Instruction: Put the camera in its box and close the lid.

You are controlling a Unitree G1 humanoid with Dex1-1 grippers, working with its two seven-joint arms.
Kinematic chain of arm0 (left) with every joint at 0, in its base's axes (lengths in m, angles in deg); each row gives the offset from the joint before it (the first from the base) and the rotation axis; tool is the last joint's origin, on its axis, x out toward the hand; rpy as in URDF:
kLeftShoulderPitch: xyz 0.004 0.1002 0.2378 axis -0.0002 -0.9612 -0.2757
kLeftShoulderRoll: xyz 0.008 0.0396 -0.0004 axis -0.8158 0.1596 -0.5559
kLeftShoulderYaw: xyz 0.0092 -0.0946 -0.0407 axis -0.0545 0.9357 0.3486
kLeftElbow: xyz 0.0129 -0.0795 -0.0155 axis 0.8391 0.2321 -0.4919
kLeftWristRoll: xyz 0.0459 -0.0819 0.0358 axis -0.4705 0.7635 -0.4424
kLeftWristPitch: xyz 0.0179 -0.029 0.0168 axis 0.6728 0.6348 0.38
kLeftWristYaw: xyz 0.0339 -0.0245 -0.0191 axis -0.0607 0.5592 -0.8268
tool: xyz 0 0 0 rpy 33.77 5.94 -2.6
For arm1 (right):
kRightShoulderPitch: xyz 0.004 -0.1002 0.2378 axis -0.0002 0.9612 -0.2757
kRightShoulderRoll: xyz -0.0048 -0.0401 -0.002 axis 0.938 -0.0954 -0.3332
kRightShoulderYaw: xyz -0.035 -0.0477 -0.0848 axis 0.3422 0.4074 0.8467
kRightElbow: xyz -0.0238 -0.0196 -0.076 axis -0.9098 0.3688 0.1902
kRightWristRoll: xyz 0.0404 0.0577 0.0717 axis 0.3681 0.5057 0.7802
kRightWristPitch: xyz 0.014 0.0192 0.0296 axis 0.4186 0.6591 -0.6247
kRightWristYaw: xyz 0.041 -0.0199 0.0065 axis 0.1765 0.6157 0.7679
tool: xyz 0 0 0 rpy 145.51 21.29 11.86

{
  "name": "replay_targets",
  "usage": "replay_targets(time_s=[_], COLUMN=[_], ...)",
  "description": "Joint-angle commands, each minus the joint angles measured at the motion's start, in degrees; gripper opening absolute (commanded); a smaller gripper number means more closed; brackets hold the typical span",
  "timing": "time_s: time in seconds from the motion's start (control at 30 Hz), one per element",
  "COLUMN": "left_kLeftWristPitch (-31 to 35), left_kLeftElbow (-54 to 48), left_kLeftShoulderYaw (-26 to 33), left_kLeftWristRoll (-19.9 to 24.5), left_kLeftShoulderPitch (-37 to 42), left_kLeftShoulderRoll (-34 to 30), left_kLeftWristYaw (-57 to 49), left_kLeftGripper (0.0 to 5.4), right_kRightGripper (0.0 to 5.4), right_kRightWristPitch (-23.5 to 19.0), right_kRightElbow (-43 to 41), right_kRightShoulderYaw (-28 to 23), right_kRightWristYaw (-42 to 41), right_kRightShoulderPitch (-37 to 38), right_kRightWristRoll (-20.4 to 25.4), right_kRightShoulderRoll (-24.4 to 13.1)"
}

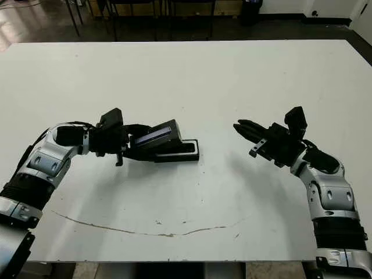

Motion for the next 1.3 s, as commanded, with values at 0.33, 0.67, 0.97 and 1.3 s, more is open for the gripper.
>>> replay_targets(time_s=[0.33,0.67,0.97,1.3], left_kLeftWristPitch=[-1.71,-0.43,1.36,0.79], left_kLeftElbow=[8.83,9.61,9.76,11.82], left_kLeftShoulderYaw=[-1.45,-2.83,-2.86,-3.31], left_kLeftWristRoll=[-2.2,-2.48,-1.63,-3.03], left_kLeftShoulderPitch=[3.34,4.05,4.68,5.16], left_kLeftShoulderRoll=[1.03,1.46,1.53,2.4], left_kLeftWristYaw=[1.79,5.29,9.21,8.19], left_kLeftGripper=[1.58,1.58,1.58,1.58], right_kRightGripper=[0.0,0.0,0.0,0.0], right_kRightWristPitch=[0.04,-0.43,-0.75,-1.4], right_kRightElbow=[-0.19,0.02,0.97,1.29], right_kRightShoulderYaw=[0.11,0.13,0.14,0.12], right_kRightWristYaw=[0.24,0.41,-1.11,-1.38], right_kRightShoulderPitch=[0.79,0.84,0.51,0.12], right_kRightWristRoll=[-1.12,-1.13,-0.6,-0.86], right_kRightShoulderRoll=[-0.48,-0.37,-0.62,-1.01])
